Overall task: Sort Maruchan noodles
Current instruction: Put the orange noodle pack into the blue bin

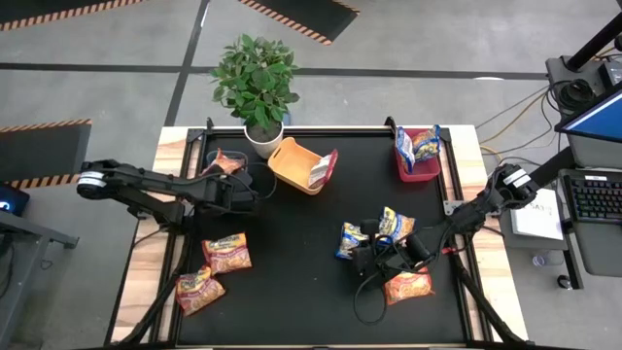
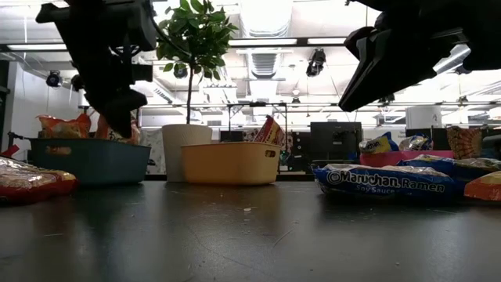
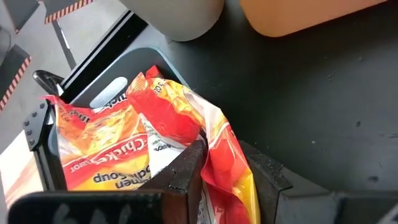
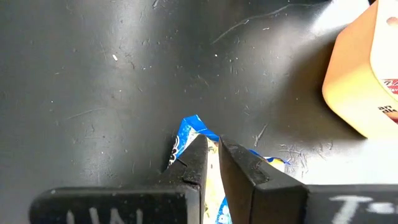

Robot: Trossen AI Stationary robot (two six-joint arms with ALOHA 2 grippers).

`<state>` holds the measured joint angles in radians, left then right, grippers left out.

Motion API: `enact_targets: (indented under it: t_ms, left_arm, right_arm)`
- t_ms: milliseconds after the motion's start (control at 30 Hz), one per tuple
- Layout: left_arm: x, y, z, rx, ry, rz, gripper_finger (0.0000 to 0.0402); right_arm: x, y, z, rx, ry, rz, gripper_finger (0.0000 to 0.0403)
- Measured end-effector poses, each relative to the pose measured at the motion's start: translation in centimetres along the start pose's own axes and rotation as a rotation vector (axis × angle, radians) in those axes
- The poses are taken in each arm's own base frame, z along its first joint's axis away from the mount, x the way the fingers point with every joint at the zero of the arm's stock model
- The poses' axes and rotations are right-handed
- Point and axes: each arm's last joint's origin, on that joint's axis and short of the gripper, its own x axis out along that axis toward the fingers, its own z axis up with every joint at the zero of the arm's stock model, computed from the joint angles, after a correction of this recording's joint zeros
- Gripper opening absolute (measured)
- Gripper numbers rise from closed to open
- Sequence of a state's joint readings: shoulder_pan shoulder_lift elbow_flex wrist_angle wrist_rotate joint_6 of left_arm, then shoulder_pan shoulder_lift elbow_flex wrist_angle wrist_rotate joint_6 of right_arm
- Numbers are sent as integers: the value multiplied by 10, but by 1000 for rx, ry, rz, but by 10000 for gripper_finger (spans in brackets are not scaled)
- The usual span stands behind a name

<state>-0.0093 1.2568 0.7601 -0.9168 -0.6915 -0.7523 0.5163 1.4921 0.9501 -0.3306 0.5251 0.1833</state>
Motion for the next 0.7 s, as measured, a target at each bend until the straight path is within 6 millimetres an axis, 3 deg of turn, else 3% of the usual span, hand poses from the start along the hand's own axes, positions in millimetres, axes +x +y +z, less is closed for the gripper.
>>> enact_targets:
  t_ms: [367, 700]
  left_arm:
    - [-3, 0, 3, -37, 0, -7, 78]
    - [-25, -1, 21, -4, -43, -50, 123]
  right_arm:
    - [0, 0, 0, 0, 0, 0, 31]
    - [-11, -4, 12, 62, 19, -3, 31]
